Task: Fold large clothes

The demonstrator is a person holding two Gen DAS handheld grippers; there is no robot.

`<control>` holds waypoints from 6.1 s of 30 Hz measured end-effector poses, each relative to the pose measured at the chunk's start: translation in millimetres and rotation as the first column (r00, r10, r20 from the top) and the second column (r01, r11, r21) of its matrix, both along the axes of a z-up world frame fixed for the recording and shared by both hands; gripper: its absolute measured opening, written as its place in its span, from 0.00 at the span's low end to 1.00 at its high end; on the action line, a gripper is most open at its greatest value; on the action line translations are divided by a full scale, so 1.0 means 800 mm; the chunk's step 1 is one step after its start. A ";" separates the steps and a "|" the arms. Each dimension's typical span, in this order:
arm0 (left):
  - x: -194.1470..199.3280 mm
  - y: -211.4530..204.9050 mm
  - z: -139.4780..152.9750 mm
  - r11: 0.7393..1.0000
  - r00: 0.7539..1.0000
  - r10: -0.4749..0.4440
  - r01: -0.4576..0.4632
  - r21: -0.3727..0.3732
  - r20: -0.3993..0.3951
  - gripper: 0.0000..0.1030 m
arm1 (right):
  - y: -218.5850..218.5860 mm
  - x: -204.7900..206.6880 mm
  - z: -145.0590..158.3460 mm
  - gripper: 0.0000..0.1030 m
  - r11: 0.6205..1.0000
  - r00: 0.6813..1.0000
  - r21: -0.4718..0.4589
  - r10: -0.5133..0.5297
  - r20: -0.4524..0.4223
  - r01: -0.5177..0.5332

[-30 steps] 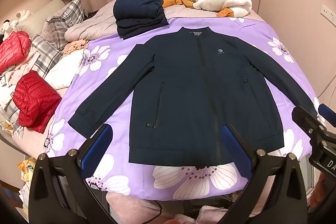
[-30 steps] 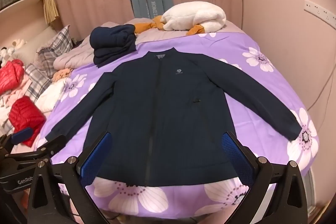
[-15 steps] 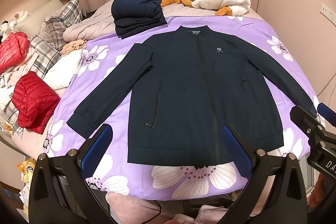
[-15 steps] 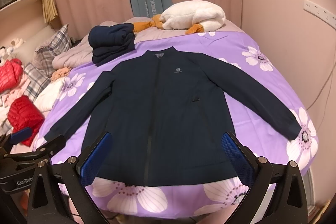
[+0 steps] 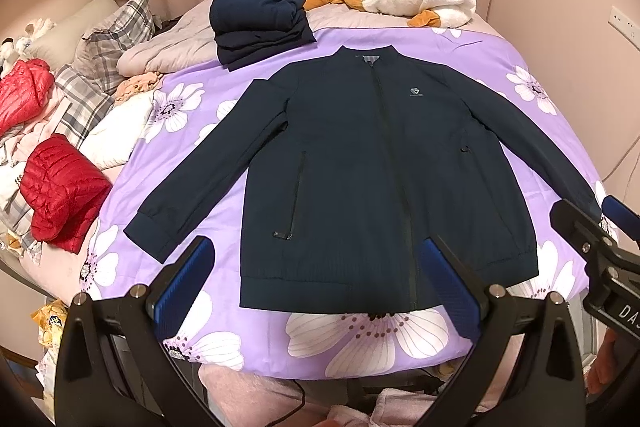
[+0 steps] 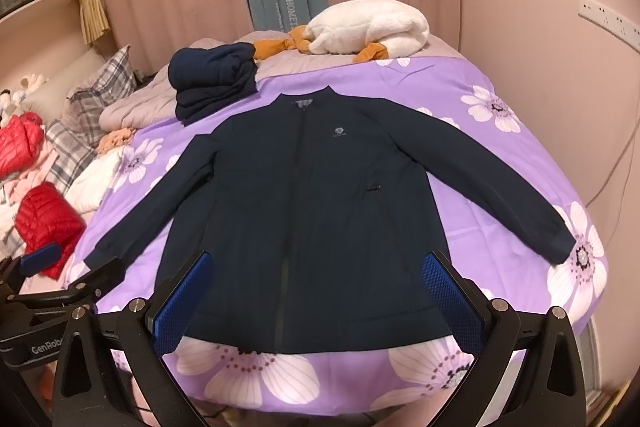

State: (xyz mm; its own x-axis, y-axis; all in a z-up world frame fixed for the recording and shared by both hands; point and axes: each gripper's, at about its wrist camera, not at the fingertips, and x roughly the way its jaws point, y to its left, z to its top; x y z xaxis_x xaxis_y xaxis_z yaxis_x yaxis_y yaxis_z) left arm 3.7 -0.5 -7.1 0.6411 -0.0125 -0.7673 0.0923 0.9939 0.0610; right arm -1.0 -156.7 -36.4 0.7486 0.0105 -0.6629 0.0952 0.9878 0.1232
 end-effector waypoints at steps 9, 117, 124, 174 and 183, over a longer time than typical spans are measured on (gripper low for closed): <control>-0.002 0.001 -0.002 1.000 1.000 0.002 -0.002 0.002 0.000 1.00 | 0.004 0.000 -0.001 1.00 1.000 1.000 0.001 0.002 -0.001 -0.002; 0.191 0.059 -0.198 0.853 0.949 0.013 -0.175 -0.491 -0.316 1.00 | -0.419 0.125 -0.140 0.12 0.679 0.757 0.533 -0.645 0.103 0.505; 0.217 0.082 -0.162 0.855 0.968 0.028 -0.151 -0.496 -0.248 1.00 | -0.297 0.219 -0.017 0.12 0.915 0.897 0.108 -0.402 0.183 0.388; 0.462 0.065 -0.216 0.793 0.981 -0.091 -0.033 -0.609 -0.172 0.99 | -0.229 0.489 -0.192 0.68 0.949 0.992 0.294 -0.091 -0.092 0.114; 0.488 0.035 -0.243 0.877 0.964 -0.161 0.043 -0.478 -0.210 0.99 | -0.298 0.486 -0.224 0.07 0.863 0.992 0.491 -0.079 -0.096 0.116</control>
State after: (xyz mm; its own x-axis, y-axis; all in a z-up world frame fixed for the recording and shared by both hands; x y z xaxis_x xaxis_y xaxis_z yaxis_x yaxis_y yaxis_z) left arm 394.5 27.2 -201.4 0.4173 -0.4610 -0.7832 0.1476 0.8847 -0.4421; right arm 387.7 -395.4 -215.8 0.7145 0.2807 -0.6408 0.2145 0.7840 0.5826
